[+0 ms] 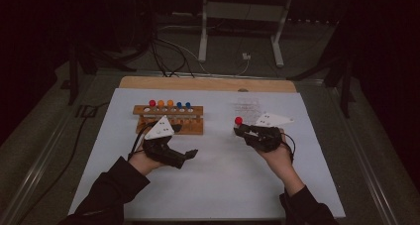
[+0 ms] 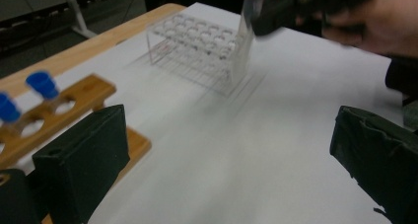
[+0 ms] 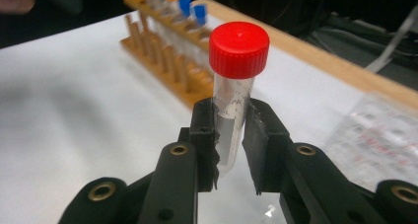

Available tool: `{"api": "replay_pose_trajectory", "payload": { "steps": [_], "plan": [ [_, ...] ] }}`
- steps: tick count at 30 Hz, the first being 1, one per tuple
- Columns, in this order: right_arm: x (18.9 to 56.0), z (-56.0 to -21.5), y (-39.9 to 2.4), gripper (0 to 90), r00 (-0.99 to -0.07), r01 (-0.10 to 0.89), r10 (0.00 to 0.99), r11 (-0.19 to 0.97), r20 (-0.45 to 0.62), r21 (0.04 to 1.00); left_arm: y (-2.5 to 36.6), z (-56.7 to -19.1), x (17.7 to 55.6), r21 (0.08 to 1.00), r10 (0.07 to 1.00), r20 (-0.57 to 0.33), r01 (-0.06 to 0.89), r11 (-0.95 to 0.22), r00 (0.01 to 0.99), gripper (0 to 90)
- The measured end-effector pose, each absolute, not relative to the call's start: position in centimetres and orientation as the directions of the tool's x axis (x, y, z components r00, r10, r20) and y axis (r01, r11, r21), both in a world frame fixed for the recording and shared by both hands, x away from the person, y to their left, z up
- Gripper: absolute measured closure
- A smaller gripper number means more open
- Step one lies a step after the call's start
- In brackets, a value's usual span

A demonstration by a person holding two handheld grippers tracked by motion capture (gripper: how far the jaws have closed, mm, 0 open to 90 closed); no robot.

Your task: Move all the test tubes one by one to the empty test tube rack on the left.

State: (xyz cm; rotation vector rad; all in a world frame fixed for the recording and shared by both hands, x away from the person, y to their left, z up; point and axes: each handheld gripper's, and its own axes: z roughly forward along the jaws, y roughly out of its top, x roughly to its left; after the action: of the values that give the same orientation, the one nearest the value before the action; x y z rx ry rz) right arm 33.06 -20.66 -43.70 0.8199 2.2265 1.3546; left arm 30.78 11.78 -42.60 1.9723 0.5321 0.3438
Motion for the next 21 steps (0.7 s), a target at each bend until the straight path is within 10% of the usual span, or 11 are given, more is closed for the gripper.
{"api": "replay_pose_trajectory", "payload": {
  "steps": [21],
  "plan": [
    [31.1, -45.3, -18.7, 75.4, -0.801, 0.263, 0.599, 0.384, -0.022, 0.885, 5.7, -40.9, 32.2, 0.91, 0.447, 0.004, 0.182, -0.374, 0.895, 21.1]
  ]
}}
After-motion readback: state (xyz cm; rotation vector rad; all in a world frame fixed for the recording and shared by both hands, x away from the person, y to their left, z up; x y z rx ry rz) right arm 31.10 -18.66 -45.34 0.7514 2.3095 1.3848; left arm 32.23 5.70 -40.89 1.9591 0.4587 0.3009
